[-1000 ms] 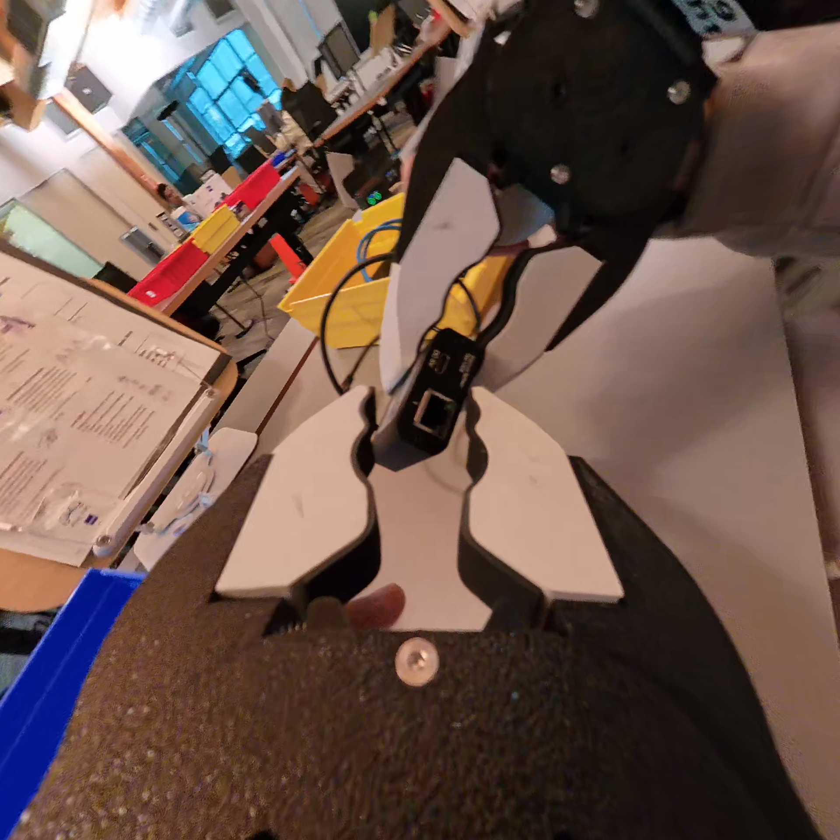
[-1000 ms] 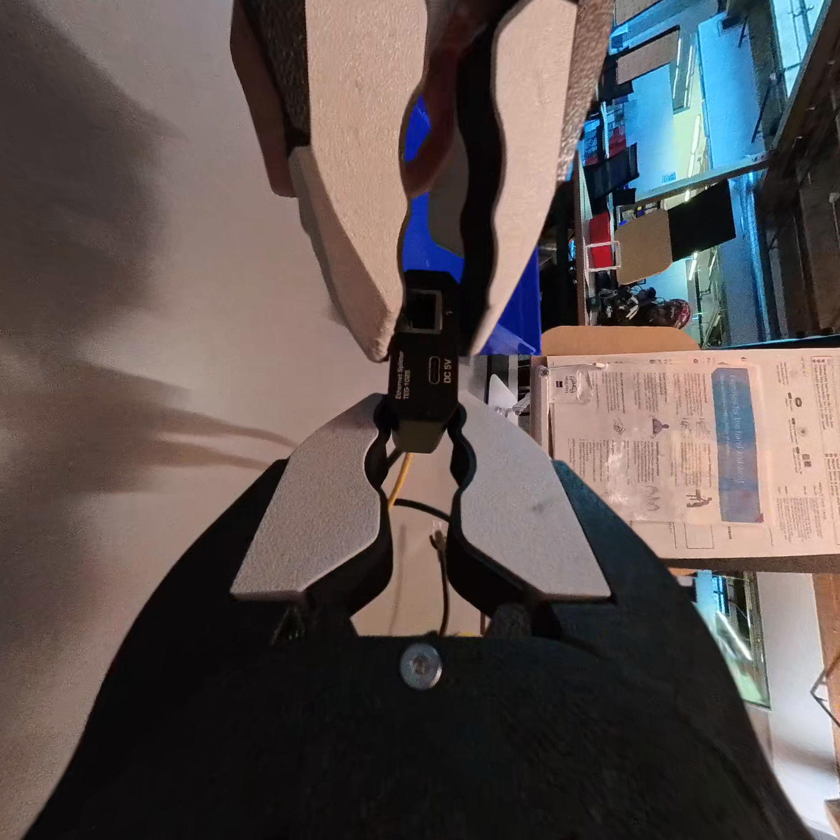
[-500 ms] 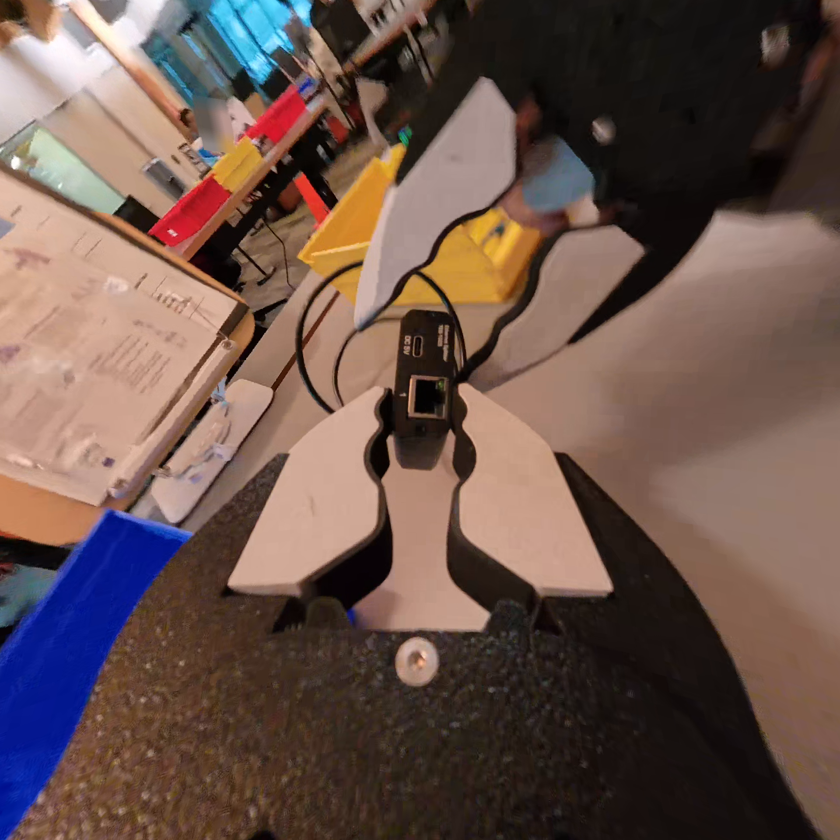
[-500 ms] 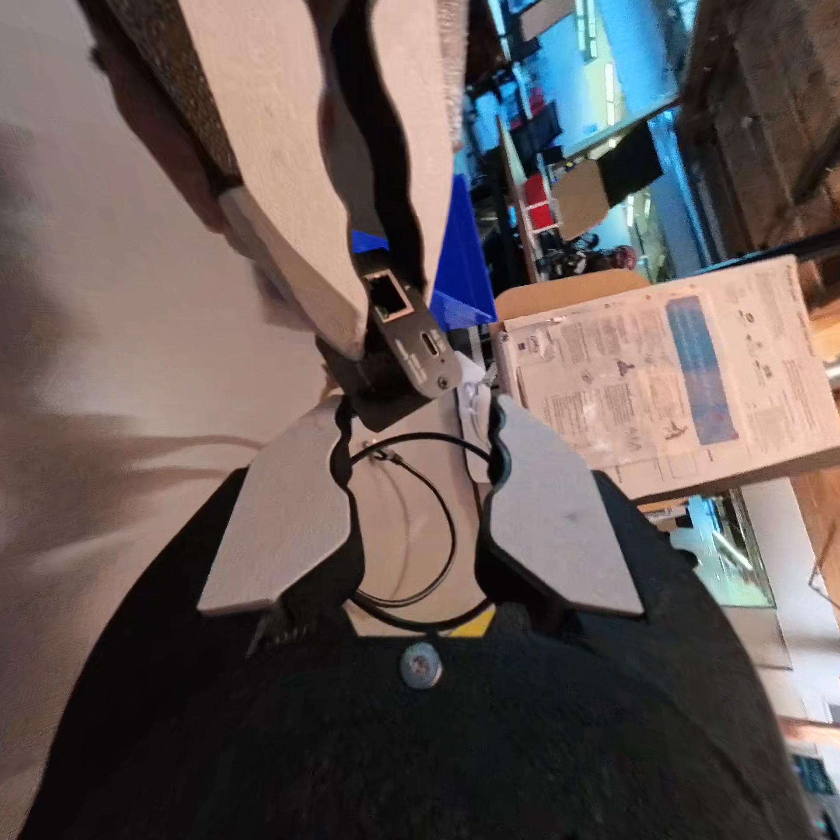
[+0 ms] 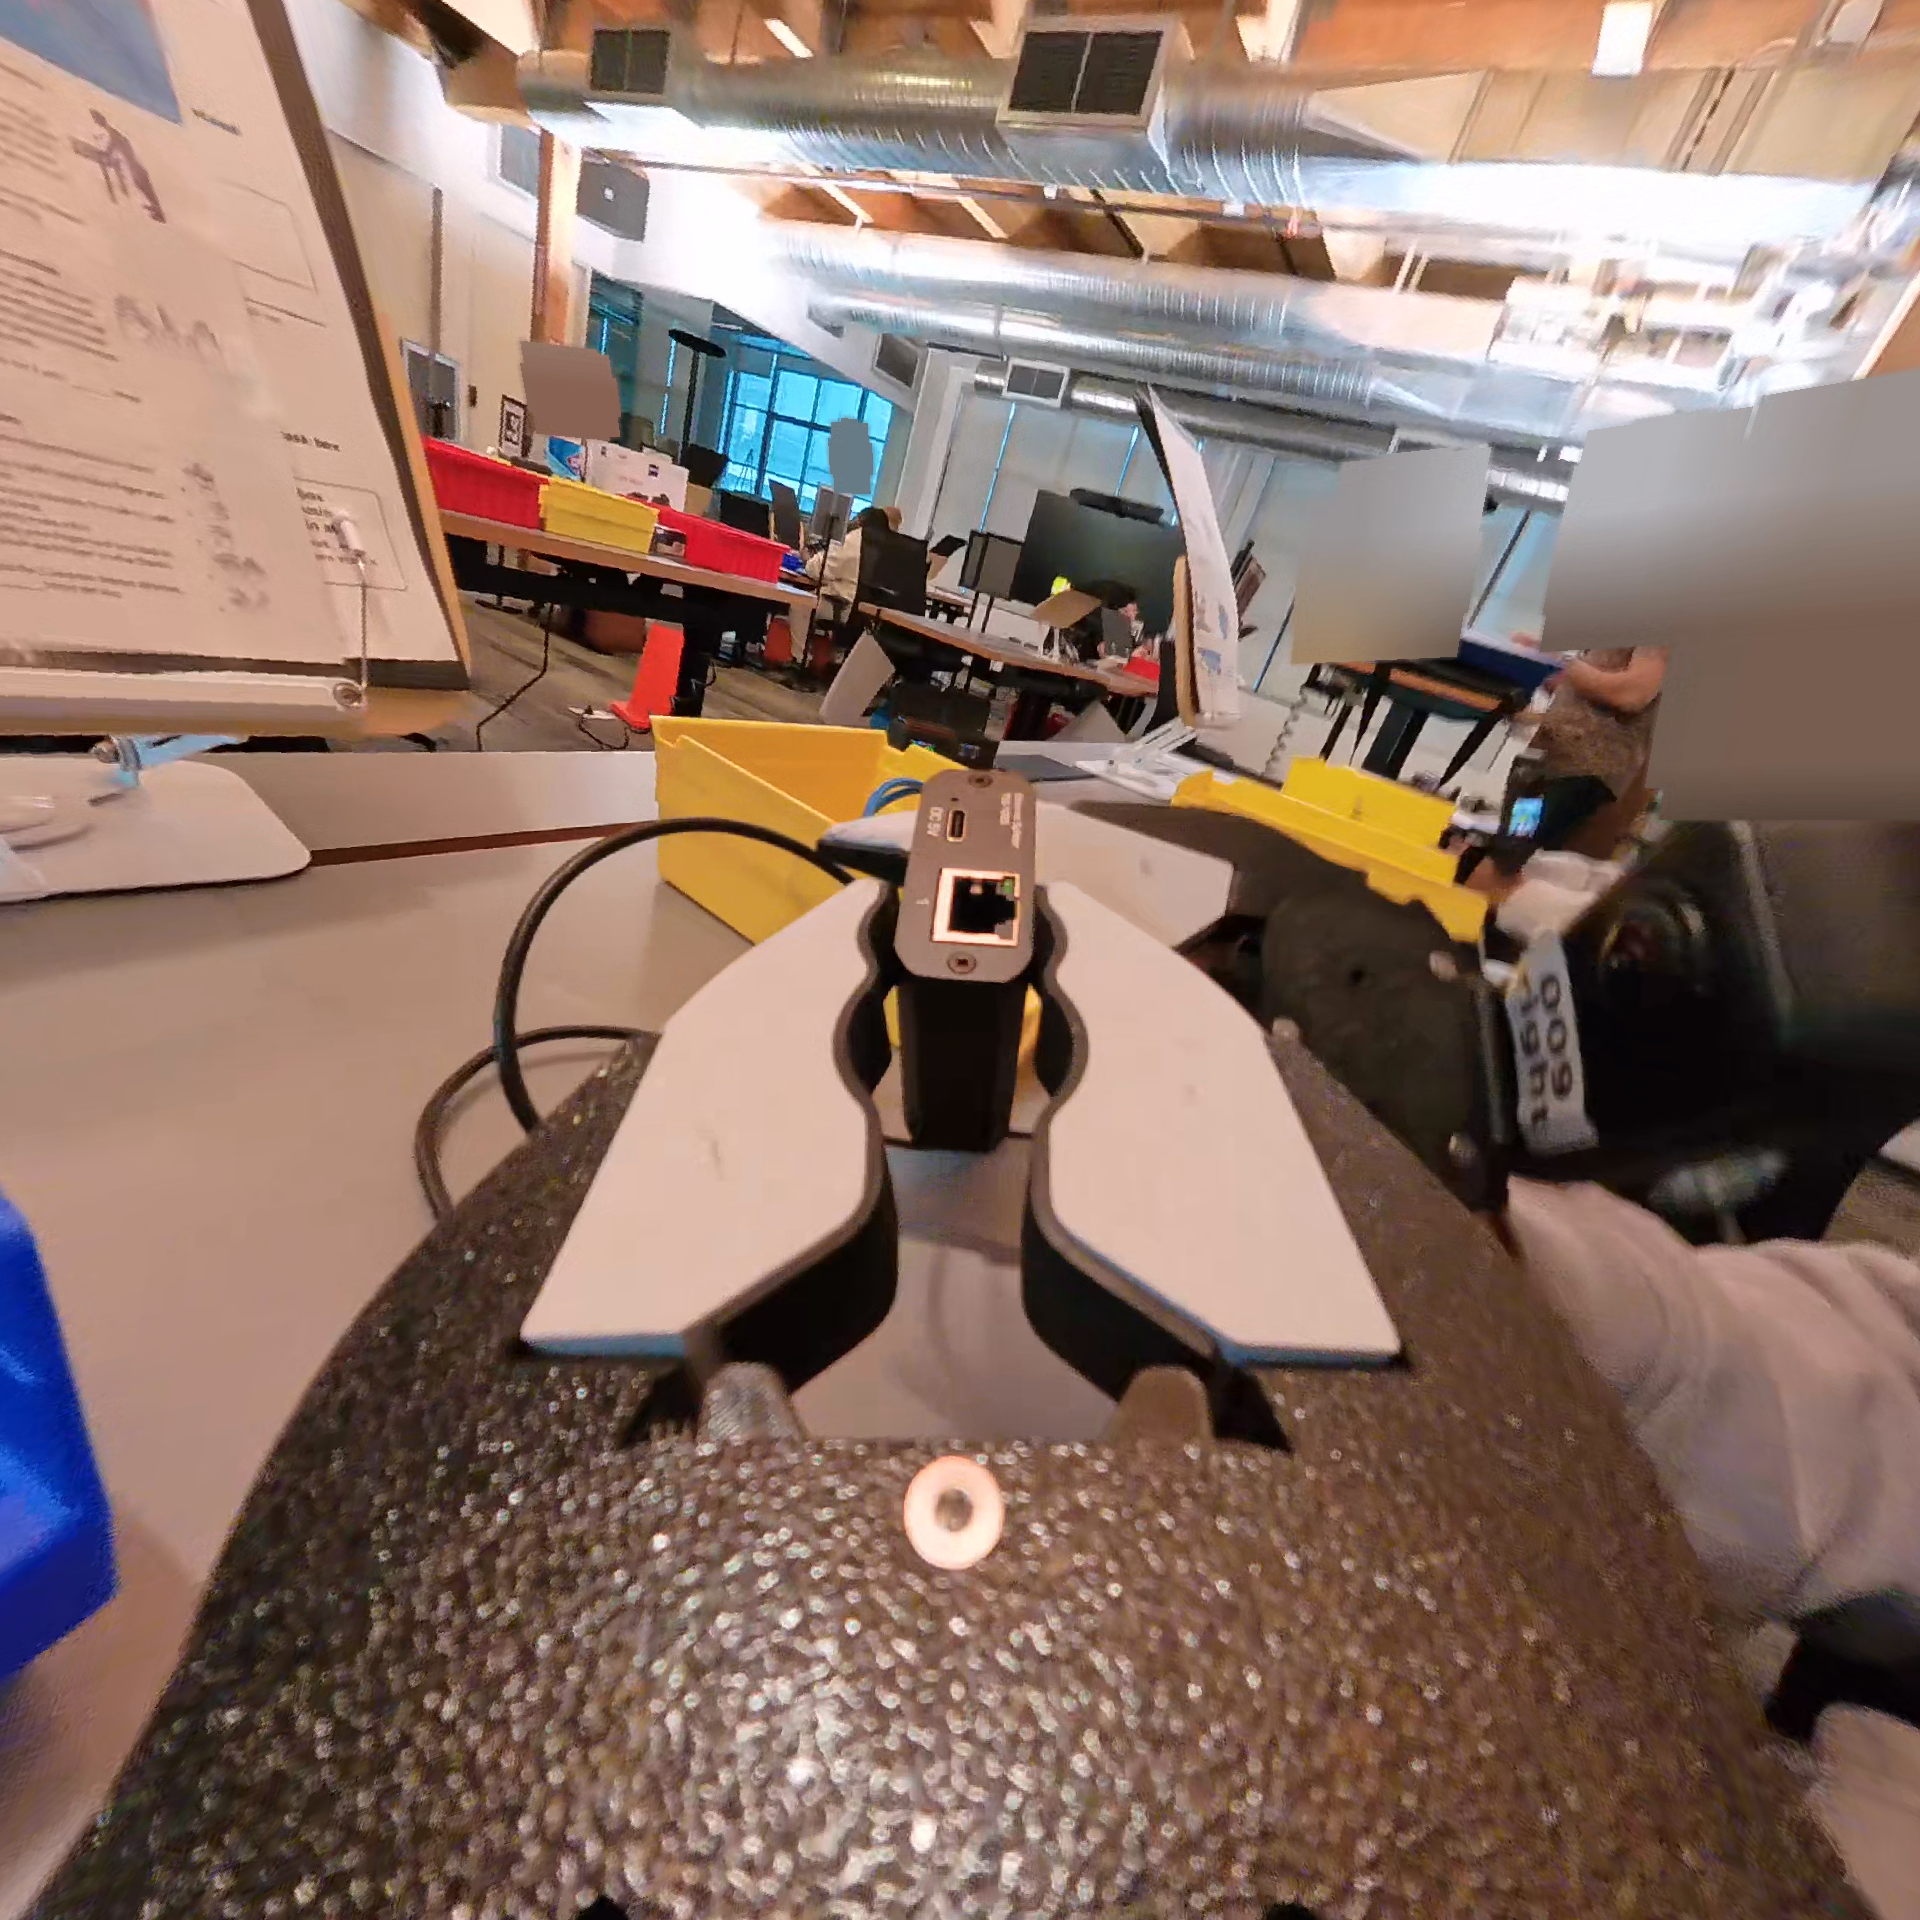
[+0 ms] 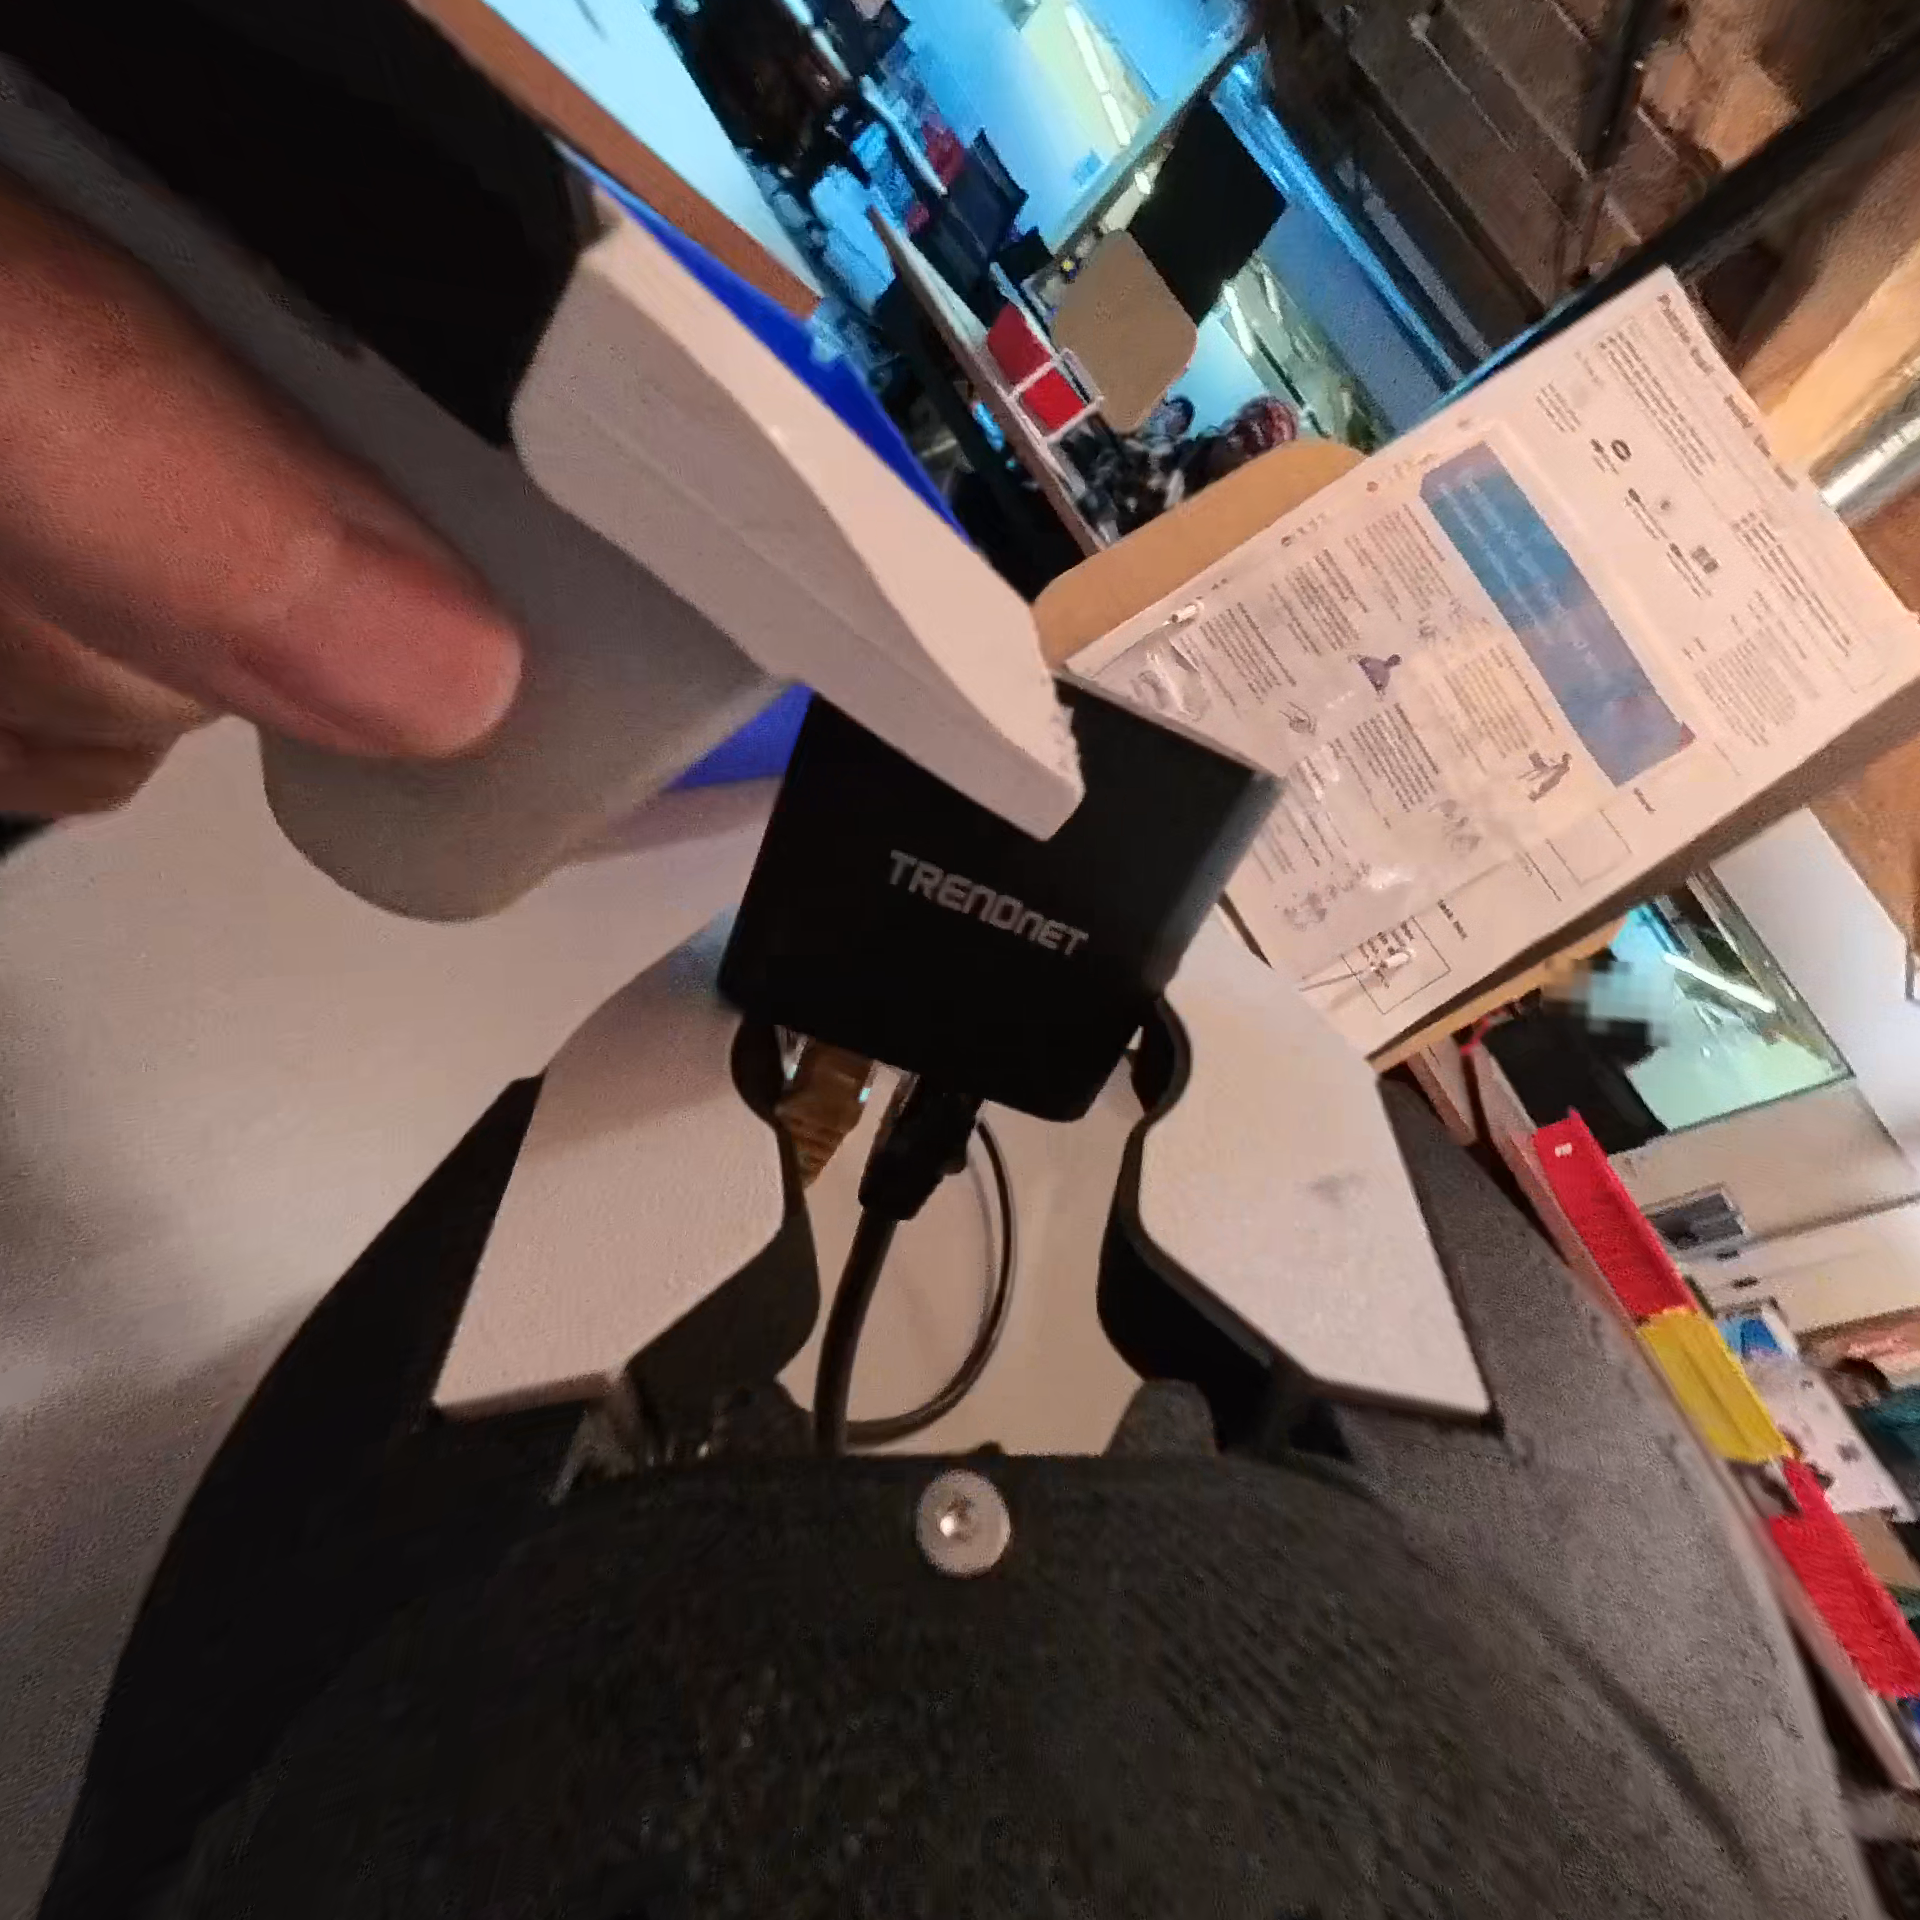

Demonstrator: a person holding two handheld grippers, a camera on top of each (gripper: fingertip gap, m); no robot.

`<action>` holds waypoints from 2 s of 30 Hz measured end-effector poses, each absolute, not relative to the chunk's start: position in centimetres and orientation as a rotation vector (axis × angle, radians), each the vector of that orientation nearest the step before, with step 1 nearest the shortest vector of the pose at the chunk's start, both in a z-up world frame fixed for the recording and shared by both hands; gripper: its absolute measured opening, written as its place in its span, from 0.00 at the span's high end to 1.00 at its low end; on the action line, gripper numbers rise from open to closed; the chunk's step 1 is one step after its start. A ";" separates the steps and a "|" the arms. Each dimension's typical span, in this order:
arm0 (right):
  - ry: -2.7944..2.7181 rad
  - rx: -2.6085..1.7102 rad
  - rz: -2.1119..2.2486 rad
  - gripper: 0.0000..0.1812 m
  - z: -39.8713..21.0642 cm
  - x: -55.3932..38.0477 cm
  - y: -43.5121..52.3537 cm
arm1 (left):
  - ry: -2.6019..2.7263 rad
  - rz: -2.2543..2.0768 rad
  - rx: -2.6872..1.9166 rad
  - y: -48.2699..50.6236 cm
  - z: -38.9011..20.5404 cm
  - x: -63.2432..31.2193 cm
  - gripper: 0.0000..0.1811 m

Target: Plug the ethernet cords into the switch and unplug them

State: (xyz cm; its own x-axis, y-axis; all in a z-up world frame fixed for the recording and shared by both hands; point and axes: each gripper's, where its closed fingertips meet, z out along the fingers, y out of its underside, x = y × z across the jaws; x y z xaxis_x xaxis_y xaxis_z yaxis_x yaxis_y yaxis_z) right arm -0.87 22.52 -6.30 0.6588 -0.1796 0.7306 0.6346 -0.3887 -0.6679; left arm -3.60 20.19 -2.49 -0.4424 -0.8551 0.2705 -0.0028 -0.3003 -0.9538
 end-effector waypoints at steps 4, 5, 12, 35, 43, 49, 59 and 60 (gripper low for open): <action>-0.700 -1.860 -0.937 0.64 -6.9 -0.9 21.3 | 1.631 -1.665 -0.953 19.1 -3.8 -4.4 0.86; -0.804 -1.881 -0.945 0.64 -7.3 -1.2 20.8 | 1.700 -1.578 -0.856 18.9 -4.1 -4.8 0.84; -1.230 -1.992 -1.129 0.64 -9.0 -1.6 18.0 | 1.913 -0.742 -0.361 19.4 -6.7 -6.0 0.59; -0.826 -1.954 -0.971 0.66 -4.9 -0.6 17.3 | 1.809 -0.851 -0.559 20.0 -6.8 -4.0 0.64; 0.141 -1.666 0.481 0.67 -2.8 -2.2 19.4 | 1.499 -1.263 -0.862 24.6 -2.9 -4.3 0.65; 0.412 -1.239 1.037 0.77 -2.1 -3.1 21.7 | 1.529 -1.266 -0.796 23.0 -2.9 -4.3 0.65; 0.413 -1.287 1.034 0.85 -2.3 -5.0 22.3 | 1.511 -1.232 -0.774 22.2 -3.7 -3.7 0.65; 0.417 -1.288 1.016 0.85 -2.4 -4.9 22.3 | 1.513 -1.227 -0.772 22.1 -3.8 -3.7 0.65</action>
State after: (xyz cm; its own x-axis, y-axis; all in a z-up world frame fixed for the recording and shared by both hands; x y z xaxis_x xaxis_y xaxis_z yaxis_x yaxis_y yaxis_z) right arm -4.91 22.31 -2.37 0.5281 0.3852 -0.7568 -0.8059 -0.0536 -0.5896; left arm -3.66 22.09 -3.85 -0.2975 -0.9061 -0.3007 0.1071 0.2813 -0.9536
